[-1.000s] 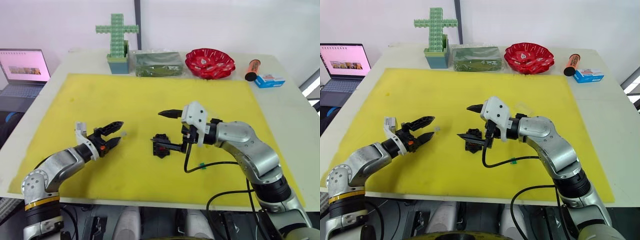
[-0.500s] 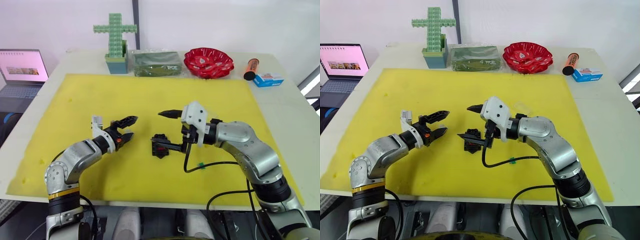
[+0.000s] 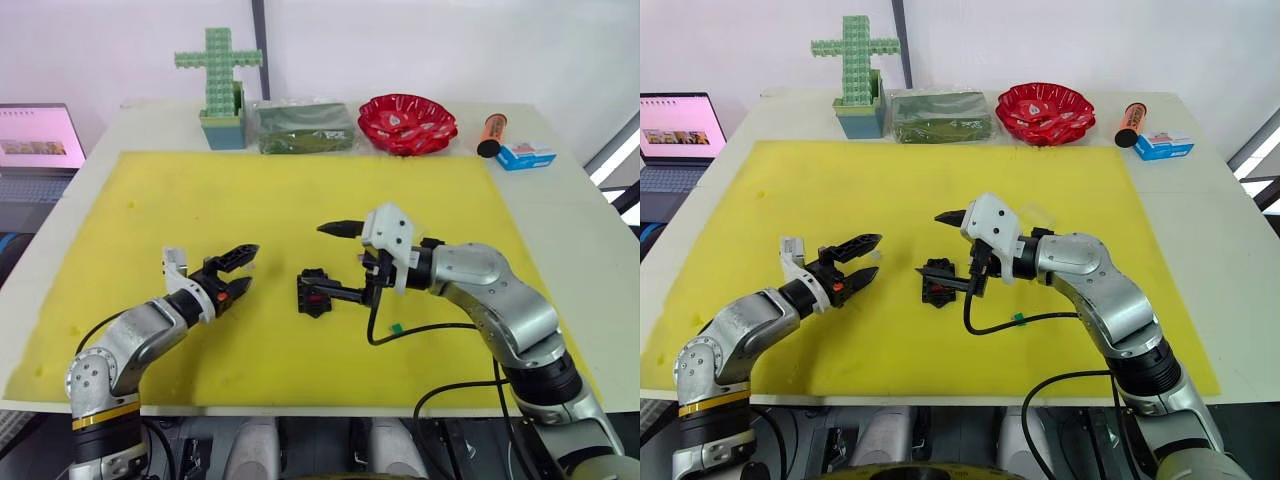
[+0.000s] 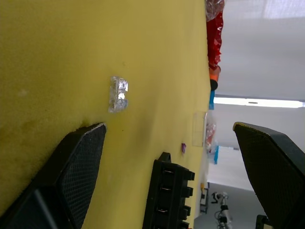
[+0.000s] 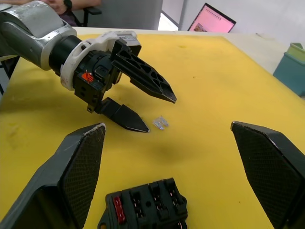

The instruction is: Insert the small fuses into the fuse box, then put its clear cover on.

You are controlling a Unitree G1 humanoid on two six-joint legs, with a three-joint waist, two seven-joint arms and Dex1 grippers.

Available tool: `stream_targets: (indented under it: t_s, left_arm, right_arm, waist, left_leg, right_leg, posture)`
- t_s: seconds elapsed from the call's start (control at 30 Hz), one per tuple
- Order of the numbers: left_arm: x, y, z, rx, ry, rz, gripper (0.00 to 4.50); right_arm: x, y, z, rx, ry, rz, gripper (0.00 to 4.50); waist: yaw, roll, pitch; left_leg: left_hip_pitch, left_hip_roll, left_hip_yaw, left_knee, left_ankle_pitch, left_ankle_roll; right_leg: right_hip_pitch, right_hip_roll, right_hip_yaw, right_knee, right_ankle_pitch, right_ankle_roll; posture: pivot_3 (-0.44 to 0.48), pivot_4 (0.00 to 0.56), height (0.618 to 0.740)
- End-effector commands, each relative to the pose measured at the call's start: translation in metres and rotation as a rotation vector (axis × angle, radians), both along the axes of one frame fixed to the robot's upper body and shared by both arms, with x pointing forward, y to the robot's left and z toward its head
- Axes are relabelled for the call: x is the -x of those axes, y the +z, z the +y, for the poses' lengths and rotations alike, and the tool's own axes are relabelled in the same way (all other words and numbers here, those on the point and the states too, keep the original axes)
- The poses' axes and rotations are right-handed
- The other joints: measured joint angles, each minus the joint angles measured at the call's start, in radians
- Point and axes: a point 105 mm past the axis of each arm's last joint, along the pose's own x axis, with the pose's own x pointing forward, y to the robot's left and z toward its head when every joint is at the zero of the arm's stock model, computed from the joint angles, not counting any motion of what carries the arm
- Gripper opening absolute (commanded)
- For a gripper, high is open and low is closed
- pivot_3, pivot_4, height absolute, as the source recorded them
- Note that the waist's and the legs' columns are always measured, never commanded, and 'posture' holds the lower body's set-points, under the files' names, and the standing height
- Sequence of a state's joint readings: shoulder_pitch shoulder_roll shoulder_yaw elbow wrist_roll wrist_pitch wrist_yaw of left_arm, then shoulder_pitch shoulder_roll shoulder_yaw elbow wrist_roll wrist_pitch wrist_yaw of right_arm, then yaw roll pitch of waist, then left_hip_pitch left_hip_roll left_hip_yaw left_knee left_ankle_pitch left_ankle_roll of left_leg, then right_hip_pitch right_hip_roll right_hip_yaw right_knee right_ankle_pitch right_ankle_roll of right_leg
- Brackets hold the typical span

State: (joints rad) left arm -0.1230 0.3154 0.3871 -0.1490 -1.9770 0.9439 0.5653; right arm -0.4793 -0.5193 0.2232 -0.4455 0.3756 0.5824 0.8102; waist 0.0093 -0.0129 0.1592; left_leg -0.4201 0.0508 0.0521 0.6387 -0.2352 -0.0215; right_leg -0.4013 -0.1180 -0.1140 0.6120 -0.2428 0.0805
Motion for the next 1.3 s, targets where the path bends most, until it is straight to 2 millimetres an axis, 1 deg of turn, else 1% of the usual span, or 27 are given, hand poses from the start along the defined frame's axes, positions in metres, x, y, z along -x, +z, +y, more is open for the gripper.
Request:
stream_targets:
  t_s: [0.03, 0.17, 0.27, 0.3, 0.4, 0.53, 0.77, 1.0, 1.17, 1.3]
  left_arm:
    - [0.007, -0.014, 0.007, -0.016, 0.028, 0.051, 4.5]
    - [0.024, -0.01, 0.0, -0.047, -0.012, 0.005, 4.5]
    - [0.036, -0.009, -0.006, -0.177, -0.091, -0.079, 4.5]
    - [0.038, -0.01, -0.008, -0.192, -0.096, -0.086, 4.5]
    - [0.031, -0.018, -0.002, -0.19, 0.02, -0.088, 4.5]
    - [0.031, -0.024, -0.004, -0.176, 0.051, -0.091, 4.5]
    - [0.021, -0.02, 0.003, -0.153, 0.122, -0.157, 4.5]
    - [0.011, -0.007, 0.004, -0.106, 0.169, -0.248, 4.5]
    - [0.011, -0.013, 0.004, -0.093, 0.177, -0.218, 4.5]
    - [0.004, -0.015, 0.006, -0.071, 0.213, -0.201, 4.5]
  right_arm:
    - [0.002, 0.01, 0.002, -0.018, 0.016, -0.04, 4.48]
    - [0.002, 0.011, 0.0, -0.015, 0.013, -0.039, 4.48]
    - [0.002, 0.011, -0.002, -0.014, 0.006, -0.037, 4.48]
    - [0.001, 0.011, -0.003, -0.014, 0.003, -0.034, 4.48]
    - [0.002, 0.01, -0.006, -0.005, 0.002, -0.025, 4.48]
    - [0.001, 0.011, -0.008, 0.004, 0.006, -0.021, 4.48]
    - [-0.001, 0.013, -0.008, 0.019, 0.02, -0.021, 4.48]
    - [0.0, 0.014, -0.009, 0.025, 0.027, -0.018, 4.48]
    - [0.001, 0.014, -0.01, 0.029, 0.027, -0.016, 4.48]
    - [0.0, 0.016, -0.01, 0.032, 0.027, -0.021, 4.48]
  waist:
    - [0.0, 0.0, 0.0]
    - [-0.003, 0.0, 0.0]
    - [-0.001, 0.0, 0.0]
    - [0.001, 0.001, 0.0]
    - [0.004, 0.001, 0.001]
    - [0.006, 0.001, 0.0]
    - [0.006, 0.003, 0.001]
    - [0.006, 0.003, 0.001]
    - [0.005, 0.003, 0.001]
    - [0.007, 0.003, 0.001]
  left_leg:
    - [0.001, 0.0, 0.0, -0.001, 0.0, 0.0]
    - [0.002, 0.0, 0.001, -0.005, 0.0, -0.001]
    - [0.003, 0.0, 0.001, -0.008, 0.001, -0.001]
    - [0.003, 0.0, 0.003, -0.008, 0.001, -0.001]
    - [0.003, 0.0, 0.004, -0.008, 0.001, -0.002]
    - [0.003, 0.0, 0.002, -0.007, 0.001, -0.002]
    - [0.003, 0.0, 0.002, -0.008, 0.001, -0.002]
    - [0.003, 0.0, 0.001, -0.007, 0.001, -0.002]
    - [0.002, 0.0, 0.001, -0.008, 0.001, -0.002]
    - [0.002, 0.0, 0.001, -0.007, 0.001, -0.002]
  right_leg:
    - [0.0, 0.0, 0.0, 0.0, 0.0, 0.0]
    - [-0.001, 0.0, 0.001, 0.0, 0.0, -0.001]
    - [-0.002, 0.0, 0.002, -0.001, -0.001, -0.001]
    - [-0.003, 0.0, 0.002, -0.001, -0.001, -0.002]
    - [-0.003, 0.0, 0.002, -0.002, -0.002, -0.003]
    - [-0.004, 0.0, 0.001, -0.006, -0.002, -0.004]
    - [-0.003, 0.0, 0.001, -0.009, -0.002, -0.004]
    - [-0.003, 0.0, 0.0, -0.009, -0.001, -0.005]
    - [-0.002, 0.0, 0.0, -0.009, -0.001, -0.005]
    - [-0.002, 0.0, 0.0, -0.009, -0.001, -0.005]
  posture:
    - [0.0, 0.15, 0.74]
    - [0.0, 0.15, 0.74]
    - [0.0, 0.15, 0.74]
    - [0.0, 0.15, 0.74]
    - [0.0, 0.15, 0.74]
    - [0.0, 0.15, 0.74]
    - [0.0, 0.15, 0.74]
    - [0.0, 0.15, 0.74]
    - [0.0, 0.15, 0.74]
    - [0.0, 0.15, 0.74]
